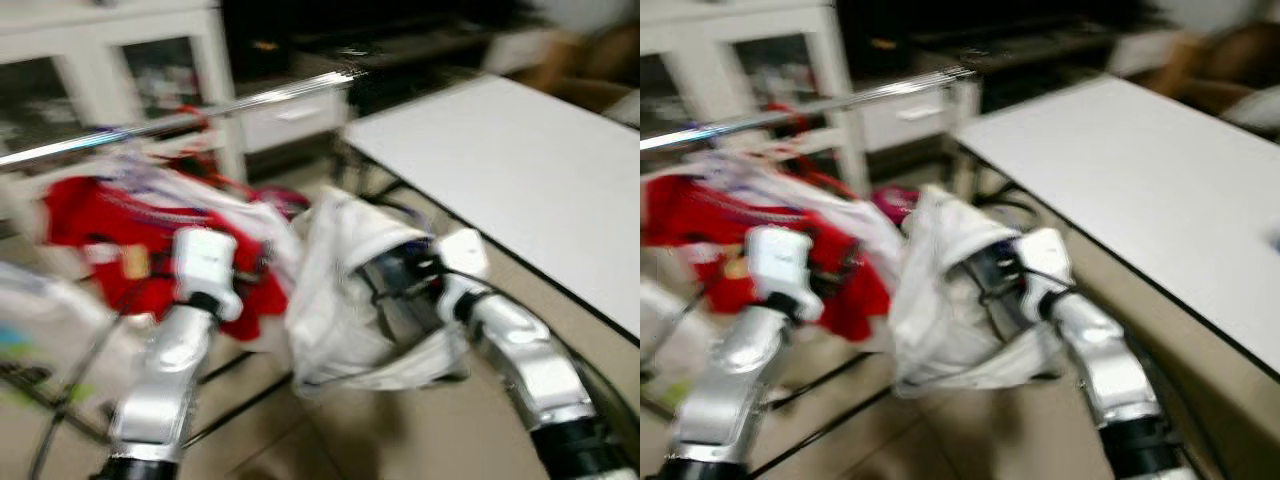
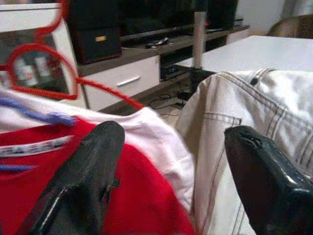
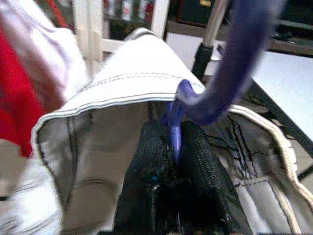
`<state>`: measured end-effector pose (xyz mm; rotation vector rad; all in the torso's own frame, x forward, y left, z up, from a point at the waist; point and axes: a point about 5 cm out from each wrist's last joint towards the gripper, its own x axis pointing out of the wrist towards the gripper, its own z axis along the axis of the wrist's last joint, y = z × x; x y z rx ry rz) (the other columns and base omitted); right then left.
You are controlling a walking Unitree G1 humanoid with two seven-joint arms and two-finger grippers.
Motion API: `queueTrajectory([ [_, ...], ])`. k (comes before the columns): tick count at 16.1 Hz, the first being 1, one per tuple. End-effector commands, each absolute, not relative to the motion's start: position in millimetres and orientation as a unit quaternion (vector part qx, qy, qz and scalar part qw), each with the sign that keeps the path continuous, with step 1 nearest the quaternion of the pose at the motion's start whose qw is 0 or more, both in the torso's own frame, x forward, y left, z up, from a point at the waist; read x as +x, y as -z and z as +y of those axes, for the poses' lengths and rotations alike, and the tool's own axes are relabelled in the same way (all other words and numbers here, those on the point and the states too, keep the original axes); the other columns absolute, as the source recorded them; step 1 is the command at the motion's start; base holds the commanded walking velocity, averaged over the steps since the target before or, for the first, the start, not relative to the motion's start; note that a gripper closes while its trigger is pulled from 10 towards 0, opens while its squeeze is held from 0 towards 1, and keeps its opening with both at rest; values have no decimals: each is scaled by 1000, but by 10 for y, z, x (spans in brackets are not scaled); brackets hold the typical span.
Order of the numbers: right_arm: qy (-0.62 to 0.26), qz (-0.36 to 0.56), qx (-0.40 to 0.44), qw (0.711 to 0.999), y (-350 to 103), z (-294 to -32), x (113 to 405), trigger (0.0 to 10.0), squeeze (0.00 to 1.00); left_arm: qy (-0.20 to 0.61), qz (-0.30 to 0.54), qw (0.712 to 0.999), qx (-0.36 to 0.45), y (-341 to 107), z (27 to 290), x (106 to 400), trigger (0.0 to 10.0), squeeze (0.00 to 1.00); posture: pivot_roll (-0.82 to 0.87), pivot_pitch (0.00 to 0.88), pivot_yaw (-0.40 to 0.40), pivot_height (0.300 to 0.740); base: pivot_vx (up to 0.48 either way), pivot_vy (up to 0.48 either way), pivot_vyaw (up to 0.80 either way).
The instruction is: Hang hanger
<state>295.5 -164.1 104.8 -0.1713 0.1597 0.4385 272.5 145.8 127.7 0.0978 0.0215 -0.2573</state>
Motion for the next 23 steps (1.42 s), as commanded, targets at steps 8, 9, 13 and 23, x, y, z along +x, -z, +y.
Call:
queueTrajectory([
  [8, -158, 68, -58, 983, -1057, -1690, 2910, 10000, 0, 81, 25, 996, 33, -1246, 1621, 2726, 10000, 0, 71, 0, -15, 740, 0, -240, 350],
  [9, -148, 68, -57, 985, -1061, -1713, 2917, 10000, 0, 82, 25, 996, 34, -1246, 1614, 2726, 10000, 0, 72, 0, -15, 740, 0, -480, 800],
  [13, -143, 67, -64, 985, -1080, -1760, 2924, 10000, 0, 90, 26, 995, 42, -1237, 1575, 2725, 10000, 0, 71, 0, -17, 740, 0, -480, 800],
  [23, -83, 64, -16, 994, -1054, -1764, 2882, 10000, 0, 123, 16, 991, 49, -1267, 1543, 2776, 10000, 0, 63, 0, 0, 740, 235, 0, 0],
])
